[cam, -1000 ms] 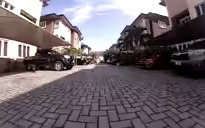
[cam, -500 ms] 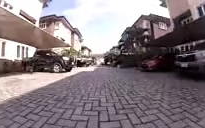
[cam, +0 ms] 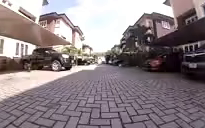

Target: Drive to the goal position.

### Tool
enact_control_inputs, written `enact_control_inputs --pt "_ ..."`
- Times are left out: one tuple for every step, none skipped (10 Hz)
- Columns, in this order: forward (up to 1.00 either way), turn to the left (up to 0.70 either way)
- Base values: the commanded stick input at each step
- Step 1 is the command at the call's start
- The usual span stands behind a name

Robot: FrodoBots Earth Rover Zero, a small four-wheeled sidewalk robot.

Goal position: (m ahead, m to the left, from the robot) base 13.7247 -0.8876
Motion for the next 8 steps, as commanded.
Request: enact_control_inputs --pt "0.69 0.03" --pt "0.69 0.03" --pt "0.69 0.03" --pt "0.69 0.03" --pt "0.69 0.03" --pt "0.69 0.03" --pt "0.69 0.03" --pt "0.69 0.03"
